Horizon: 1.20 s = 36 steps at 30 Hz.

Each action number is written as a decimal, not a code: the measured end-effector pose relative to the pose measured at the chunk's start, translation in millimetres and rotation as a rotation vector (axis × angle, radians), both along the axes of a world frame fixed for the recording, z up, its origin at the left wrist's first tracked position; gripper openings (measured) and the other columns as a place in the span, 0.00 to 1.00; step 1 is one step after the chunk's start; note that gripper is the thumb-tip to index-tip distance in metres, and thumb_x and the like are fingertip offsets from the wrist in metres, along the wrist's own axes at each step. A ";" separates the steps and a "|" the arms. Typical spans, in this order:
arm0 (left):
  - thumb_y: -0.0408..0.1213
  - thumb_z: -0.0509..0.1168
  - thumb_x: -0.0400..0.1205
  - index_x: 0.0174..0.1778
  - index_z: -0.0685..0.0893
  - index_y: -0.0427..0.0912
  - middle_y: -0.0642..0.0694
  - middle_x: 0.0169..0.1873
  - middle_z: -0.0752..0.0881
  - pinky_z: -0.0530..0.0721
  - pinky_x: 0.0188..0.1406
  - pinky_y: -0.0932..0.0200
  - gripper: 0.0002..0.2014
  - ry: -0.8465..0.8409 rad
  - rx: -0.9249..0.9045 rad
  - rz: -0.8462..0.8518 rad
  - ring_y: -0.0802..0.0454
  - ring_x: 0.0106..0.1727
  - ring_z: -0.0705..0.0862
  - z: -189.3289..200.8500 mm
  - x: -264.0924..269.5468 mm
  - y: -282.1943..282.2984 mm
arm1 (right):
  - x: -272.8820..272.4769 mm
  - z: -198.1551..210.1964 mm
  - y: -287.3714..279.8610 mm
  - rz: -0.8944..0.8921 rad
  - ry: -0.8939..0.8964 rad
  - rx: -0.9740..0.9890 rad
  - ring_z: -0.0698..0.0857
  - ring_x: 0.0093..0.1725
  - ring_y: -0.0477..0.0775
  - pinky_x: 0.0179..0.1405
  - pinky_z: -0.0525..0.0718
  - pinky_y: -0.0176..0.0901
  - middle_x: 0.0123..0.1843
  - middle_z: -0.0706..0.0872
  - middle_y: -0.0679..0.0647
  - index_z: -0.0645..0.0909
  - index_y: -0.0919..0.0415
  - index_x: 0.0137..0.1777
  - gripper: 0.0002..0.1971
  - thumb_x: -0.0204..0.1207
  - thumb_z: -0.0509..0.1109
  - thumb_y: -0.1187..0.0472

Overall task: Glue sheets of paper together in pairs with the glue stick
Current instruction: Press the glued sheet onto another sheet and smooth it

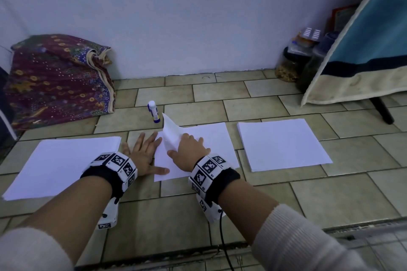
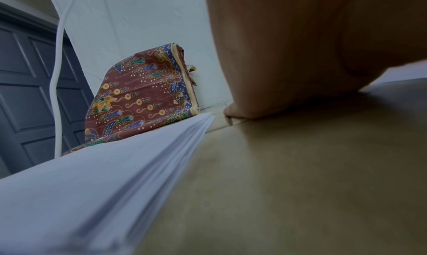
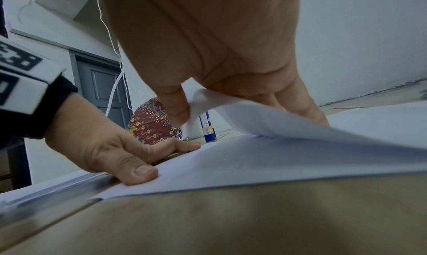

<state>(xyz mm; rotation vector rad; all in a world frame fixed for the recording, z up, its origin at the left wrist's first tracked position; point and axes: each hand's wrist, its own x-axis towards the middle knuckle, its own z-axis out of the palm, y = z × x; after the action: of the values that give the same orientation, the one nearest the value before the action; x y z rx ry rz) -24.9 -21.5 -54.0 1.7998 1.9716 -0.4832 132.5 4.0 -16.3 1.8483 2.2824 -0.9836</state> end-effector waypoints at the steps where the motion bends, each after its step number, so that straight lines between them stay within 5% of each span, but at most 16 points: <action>1: 0.71 0.61 0.74 0.83 0.34 0.50 0.54 0.81 0.29 0.39 0.77 0.28 0.54 -0.003 -0.004 0.001 0.45 0.82 0.28 0.5 -0.1 0.0 | -0.5 -0.4 0.1 0.000 -0.001 -0.003 0.59 0.79 0.65 0.73 0.62 0.69 0.75 0.68 0.57 0.60 0.61 0.76 0.30 0.81 0.61 0.45; 4: 0.76 0.57 0.66 0.83 0.34 0.51 0.54 0.81 0.28 0.39 0.77 0.28 0.59 -0.007 -0.018 0.002 0.45 0.82 0.27 -0.5 -1.4 1.0 | -1.2 -1.0 -0.1 -0.007 -0.005 -0.010 0.57 0.80 0.65 0.75 0.60 0.70 0.76 0.67 0.58 0.59 0.62 0.77 0.31 0.81 0.61 0.45; 18: 0.68 0.63 0.75 0.83 0.34 0.51 0.55 0.81 0.28 0.37 0.77 0.28 0.54 -0.046 -0.020 0.024 0.46 0.81 0.26 4.1 1.6 -1.3 | -2.5 -2.1 -0.7 -0.012 -0.011 -0.027 0.53 0.81 0.65 0.76 0.58 0.71 0.79 0.64 0.58 0.59 0.62 0.78 0.32 0.81 0.61 0.45; 21: 0.75 0.58 0.66 0.83 0.33 0.51 0.55 0.81 0.27 0.37 0.77 0.28 0.59 -0.051 -0.039 0.021 0.46 0.81 0.26 4.8 0.3 -1.0 | -2.9 -2.3 -1.2 -0.014 -0.011 -0.028 0.53 0.82 0.65 0.76 0.58 0.71 0.79 0.63 0.59 0.59 0.62 0.78 0.32 0.81 0.61 0.45; 25: 0.74 0.52 0.59 0.83 0.33 0.51 0.55 0.81 0.27 0.37 0.76 0.28 0.60 -0.046 -0.032 0.012 0.45 0.81 0.26 4.7 0.6 -0.4 | -2.5 -1.8 -1.5 -0.007 -0.020 -0.032 0.52 0.82 0.65 0.76 0.57 0.71 0.79 0.62 0.58 0.58 0.62 0.78 0.32 0.81 0.61 0.45; 29: 0.74 0.52 0.60 0.83 0.33 0.51 0.55 0.81 0.27 0.38 0.76 0.28 0.60 -0.035 -0.033 0.006 0.45 0.81 0.26 4.5 0.5 -0.5 | -1.4 -1.8 -1.5 0.003 -0.023 -0.032 0.52 0.82 0.65 0.76 0.57 0.71 0.79 0.62 0.58 0.59 0.62 0.78 0.32 0.81 0.61 0.45; 33: 0.70 0.62 0.74 0.83 0.33 0.50 0.54 0.81 0.27 0.37 0.76 0.28 0.55 -0.036 -0.020 0.003 0.45 0.81 0.26 5.3 1.1 -1.8 | 2.0 -0.3 0.2 0.018 -0.012 -0.035 0.54 0.81 0.65 0.75 0.59 0.70 0.78 0.65 0.58 0.61 0.62 0.76 0.30 0.81 0.60 0.45; 36: 0.73 0.59 0.71 0.83 0.32 0.50 0.54 0.81 0.27 0.36 0.75 0.27 0.57 -0.040 -0.033 0.001 0.45 0.81 0.26 6.0 0.7 -1.6 | 4.1 0.8 2.4 0.019 0.010 -0.031 0.59 0.79 0.65 0.73 0.64 0.69 0.74 0.69 0.58 0.64 0.63 0.74 0.28 0.81 0.61 0.45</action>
<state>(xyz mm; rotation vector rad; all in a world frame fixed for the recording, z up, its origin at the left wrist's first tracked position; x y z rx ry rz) -24.2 -23.1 -48.1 1.7754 1.9264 -0.4730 136.7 6.3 -15.5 1.8099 2.2729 -1.0223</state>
